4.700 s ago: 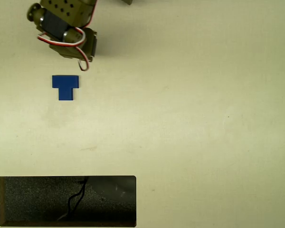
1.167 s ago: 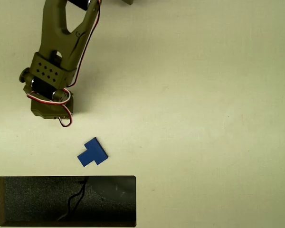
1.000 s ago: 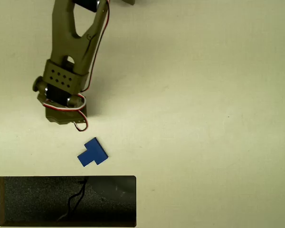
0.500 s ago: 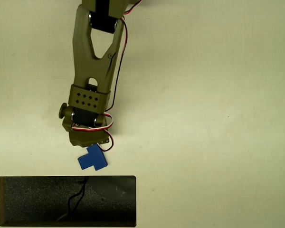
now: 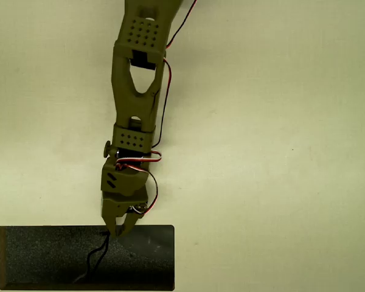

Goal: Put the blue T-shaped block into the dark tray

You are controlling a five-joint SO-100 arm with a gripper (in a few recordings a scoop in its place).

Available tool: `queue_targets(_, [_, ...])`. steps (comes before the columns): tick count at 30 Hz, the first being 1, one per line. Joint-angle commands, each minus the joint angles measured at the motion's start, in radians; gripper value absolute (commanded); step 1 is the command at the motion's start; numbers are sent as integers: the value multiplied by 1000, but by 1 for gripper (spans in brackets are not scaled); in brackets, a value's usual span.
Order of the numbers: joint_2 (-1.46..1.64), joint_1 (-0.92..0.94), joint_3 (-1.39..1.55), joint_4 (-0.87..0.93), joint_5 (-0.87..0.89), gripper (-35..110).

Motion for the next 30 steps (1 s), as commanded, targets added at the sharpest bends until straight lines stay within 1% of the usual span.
queue_targets(1, [-17, 0, -11, -140, 55, 0])
queue_targets(4, [-172, -17, -143, -360, 112, 0])
queue_targets(6, [-262, -31, -238, -431, 127, 0])
queue_targets(14, [-489, -63, -497, -515, 146, 0])
queue_targets(21, [-555, -66, -541, -621, 193, 0])
queue_targets(30, [-574, -84, -571, -615, 192, 0])
